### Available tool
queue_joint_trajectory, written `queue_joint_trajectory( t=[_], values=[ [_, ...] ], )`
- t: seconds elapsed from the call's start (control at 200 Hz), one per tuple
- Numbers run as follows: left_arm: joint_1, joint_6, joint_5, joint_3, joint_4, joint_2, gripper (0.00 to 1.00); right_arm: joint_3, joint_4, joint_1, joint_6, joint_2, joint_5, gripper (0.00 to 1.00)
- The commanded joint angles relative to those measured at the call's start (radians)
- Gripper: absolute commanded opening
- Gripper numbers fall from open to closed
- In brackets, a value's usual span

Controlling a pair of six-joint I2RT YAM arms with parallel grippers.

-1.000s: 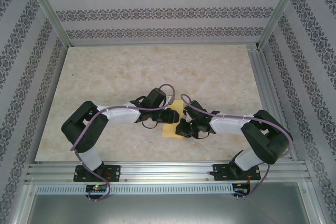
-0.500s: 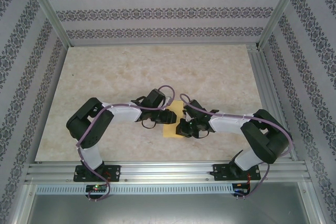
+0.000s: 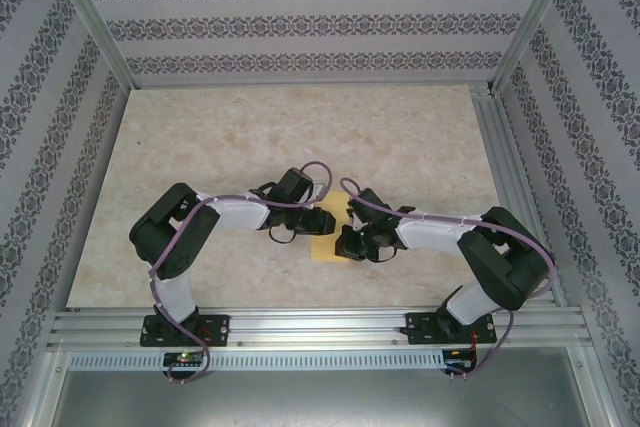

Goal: Fold a paper plane with a square sheet of paper (fold left side to right side)
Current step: First fold the square sheet of paper in half at the center of the table.

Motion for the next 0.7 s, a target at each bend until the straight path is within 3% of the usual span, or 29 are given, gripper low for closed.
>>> queue_joint_trajectory(
  t=[0.0,0.694],
  values=[
    [0.046,0.058,-0.075,0.035,-0.020,0.051,0.39,-0.019,-0.129,0.008,-0.021,0.041,0.097,0.09],
    [0.113,0.114,-0.077,0.228,-0.082,0.159,0.42,-0.009,-0.146,0.012,-0.028,0.044,0.106,0.09]
  ],
)
